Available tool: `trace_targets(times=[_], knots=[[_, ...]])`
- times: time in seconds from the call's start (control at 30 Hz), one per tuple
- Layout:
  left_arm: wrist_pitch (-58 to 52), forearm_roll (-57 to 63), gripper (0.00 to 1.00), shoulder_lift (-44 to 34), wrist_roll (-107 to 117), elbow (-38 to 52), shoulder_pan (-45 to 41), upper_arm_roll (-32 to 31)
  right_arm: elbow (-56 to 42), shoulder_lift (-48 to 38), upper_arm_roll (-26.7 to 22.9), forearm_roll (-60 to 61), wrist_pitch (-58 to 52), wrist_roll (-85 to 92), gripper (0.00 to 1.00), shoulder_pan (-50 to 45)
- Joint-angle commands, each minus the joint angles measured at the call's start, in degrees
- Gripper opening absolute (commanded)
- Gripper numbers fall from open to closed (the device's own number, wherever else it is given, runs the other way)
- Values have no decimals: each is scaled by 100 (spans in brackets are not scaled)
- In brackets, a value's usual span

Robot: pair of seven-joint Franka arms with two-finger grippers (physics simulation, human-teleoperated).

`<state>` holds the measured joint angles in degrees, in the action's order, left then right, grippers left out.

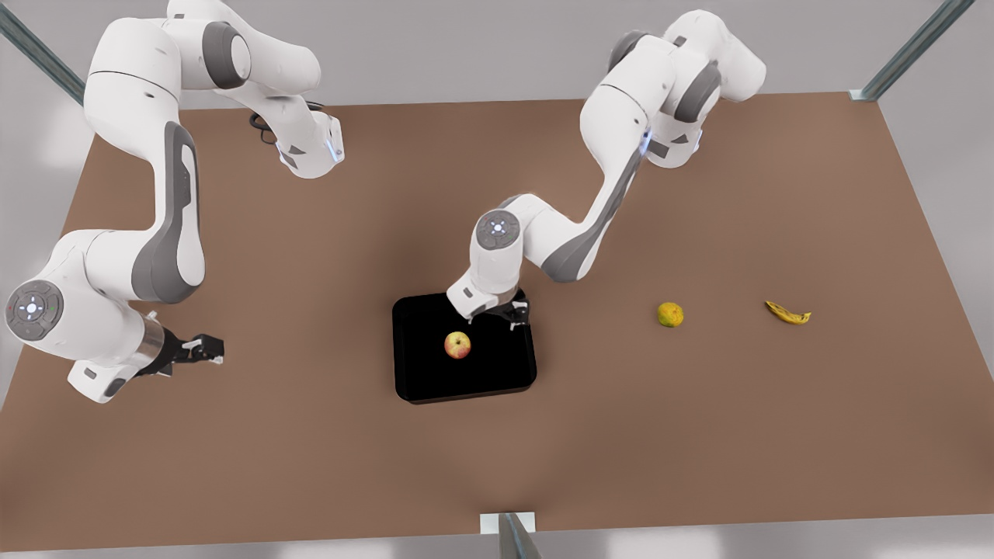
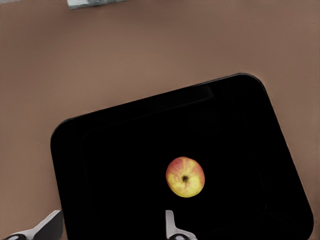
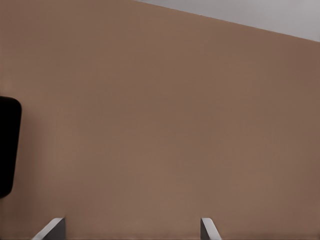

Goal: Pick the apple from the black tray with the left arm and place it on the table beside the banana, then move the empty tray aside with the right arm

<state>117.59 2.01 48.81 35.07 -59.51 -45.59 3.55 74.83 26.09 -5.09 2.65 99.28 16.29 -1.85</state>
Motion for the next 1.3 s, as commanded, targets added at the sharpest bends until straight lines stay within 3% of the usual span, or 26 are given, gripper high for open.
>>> trace_targets(times=[0.0, 0.13, 0.2, 0.3, 0.57, 0.8, 1.27], knots=[[458, 28, 100, 322, 2874, 343, -3, 23, -3, -8, -1, 7, -102, 278, 100, 0], [791, 159, 100, 735, 2882, 352, -275, 181, -3, -8, 8, -1, -102, 278, 100, -9], [792, 177, 100, 1227, 3049, 1011, -424, 216, -3, 1, 8, -2, -102, 278, 100, -17], [1037, 370, 100, 1412, 3058, 1204, -504, 217, -3, 1, 17, -2, -102, 269, 100, -17], [1635, 757, 100, 1904, 3050, 1213, -565, 322, -3, 1, 17, 7, -102, 296, 100, -17], [1723, 766, 100, 2010, 3173, 1196, -776, 559, -3, 1, 17, -2, -102, 287, 100, -17], [1557, 687, 100, 2115, 2549, 1055, -767, 296, -3, 1, 17, -2, -102, 278, 100, -17]])
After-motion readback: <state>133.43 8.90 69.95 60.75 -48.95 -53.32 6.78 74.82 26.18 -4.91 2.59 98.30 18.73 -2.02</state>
